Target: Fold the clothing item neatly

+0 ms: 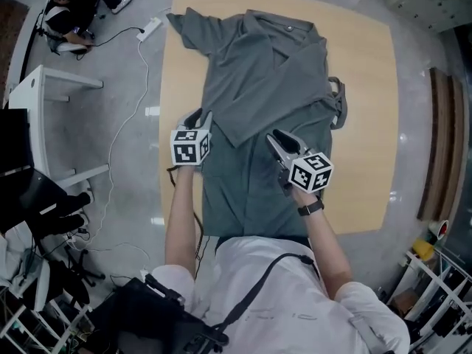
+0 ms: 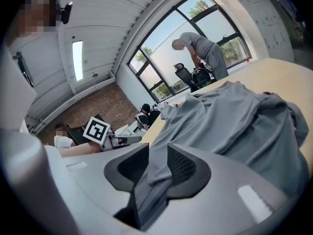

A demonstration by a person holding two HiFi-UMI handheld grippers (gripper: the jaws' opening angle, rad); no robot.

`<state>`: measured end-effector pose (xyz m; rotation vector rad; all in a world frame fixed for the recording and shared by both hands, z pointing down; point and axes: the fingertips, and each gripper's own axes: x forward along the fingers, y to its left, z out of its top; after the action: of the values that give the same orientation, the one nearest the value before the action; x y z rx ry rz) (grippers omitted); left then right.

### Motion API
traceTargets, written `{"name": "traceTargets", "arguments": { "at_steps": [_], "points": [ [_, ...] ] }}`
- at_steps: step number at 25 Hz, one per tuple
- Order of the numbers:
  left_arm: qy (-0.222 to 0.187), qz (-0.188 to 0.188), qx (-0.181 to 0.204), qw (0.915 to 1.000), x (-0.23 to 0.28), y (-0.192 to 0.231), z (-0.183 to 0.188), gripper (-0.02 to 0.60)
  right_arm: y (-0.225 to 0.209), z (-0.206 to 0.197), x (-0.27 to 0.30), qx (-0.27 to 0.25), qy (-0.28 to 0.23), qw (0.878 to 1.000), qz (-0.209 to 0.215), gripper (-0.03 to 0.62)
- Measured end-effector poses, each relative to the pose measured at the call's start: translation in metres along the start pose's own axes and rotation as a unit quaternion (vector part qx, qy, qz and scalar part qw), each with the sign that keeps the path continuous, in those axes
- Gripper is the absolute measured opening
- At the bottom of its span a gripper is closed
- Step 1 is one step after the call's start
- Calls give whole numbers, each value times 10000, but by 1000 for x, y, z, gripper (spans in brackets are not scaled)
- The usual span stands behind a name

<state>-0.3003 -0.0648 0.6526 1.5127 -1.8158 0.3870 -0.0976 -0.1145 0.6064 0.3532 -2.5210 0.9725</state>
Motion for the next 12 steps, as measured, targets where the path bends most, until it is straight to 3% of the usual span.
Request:
{"name": "traceTargets", "arguments": {
  "at_steps": [2, 4, 7, 12],
  "points": [
    [-210, 281, -693, 9970, 12, 41, 26, 117, -2, 17, 19, -199, -28, 9998, 92, 114],
    [-442, 655, -1095, 9908, 27, 85, 54, 115, -4, 32, 37, -291, -57, 9993, 210, 114],
    [-650, 1025, -1288, 9842, 59, 142, 94, 114, -4, 44, 55, -308, -59, 9988, 364, 114],
    [-896, 1002, -1497, 9795, 131, 208, 157, 86, -12, 49, 80, -446, 123, 9977, 505, 117]
  ]
}}
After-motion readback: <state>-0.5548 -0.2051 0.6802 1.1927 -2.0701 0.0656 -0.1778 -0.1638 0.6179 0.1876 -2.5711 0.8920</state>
